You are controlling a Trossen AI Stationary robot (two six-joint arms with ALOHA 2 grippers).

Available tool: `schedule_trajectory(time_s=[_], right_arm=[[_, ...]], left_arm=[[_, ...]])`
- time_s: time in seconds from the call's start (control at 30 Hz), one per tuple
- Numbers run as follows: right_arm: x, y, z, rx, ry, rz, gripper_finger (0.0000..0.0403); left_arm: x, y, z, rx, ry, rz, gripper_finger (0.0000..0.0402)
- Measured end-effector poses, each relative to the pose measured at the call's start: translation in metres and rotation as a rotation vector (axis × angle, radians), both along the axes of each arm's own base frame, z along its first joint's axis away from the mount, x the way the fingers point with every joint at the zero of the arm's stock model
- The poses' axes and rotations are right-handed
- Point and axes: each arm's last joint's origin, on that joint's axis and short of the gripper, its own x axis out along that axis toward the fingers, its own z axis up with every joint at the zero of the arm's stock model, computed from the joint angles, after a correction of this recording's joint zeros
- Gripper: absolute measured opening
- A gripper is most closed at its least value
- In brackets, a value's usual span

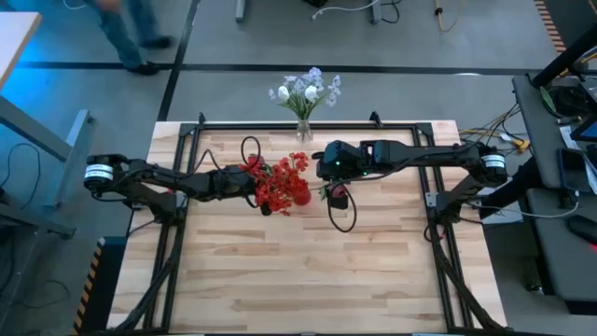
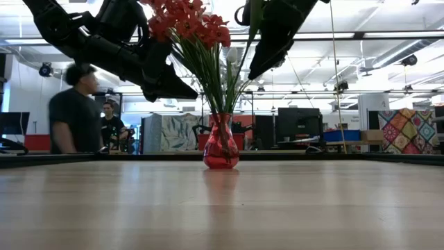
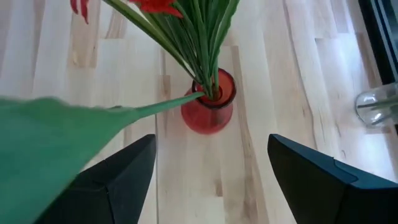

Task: Sort flowers into vase by color
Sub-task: Adjust the red flower vase, then return to Home Position

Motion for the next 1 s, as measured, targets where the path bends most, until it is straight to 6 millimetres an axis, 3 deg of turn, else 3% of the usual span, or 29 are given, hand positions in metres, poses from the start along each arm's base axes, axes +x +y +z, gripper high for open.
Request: schedule_trajectory(time_s=[0.3, 0.53, 0.67, 1.0], right_arm=[[0.004, -0.001, -0.025, 0.047, 0.095, -0.054, 0.0282], [0.002, -0.009, -0.026, 0.080, 0.102, -0.159, 0.0274], [0.000, -0.016, -0.027, 0.001, 0.112, -0.207, 0.0273], [-0.008, -0.021, -0.033, -0.084, 0.182, -0.159, 0.0241]], left_arm=[[0.000, 0.000, 0.000, -0.004, -0.004, 0.002, 0.0000], [0.000, 0.000, 0.001, -0.006, -0.009, 0.002, 0.0000], [0.000, 0.000, 0.001, -0.006, -0.009, 0.002, 0.0000], [0.000, -0.001, 0.001, -0.015, -0.011, -0.023, 0.0000]])
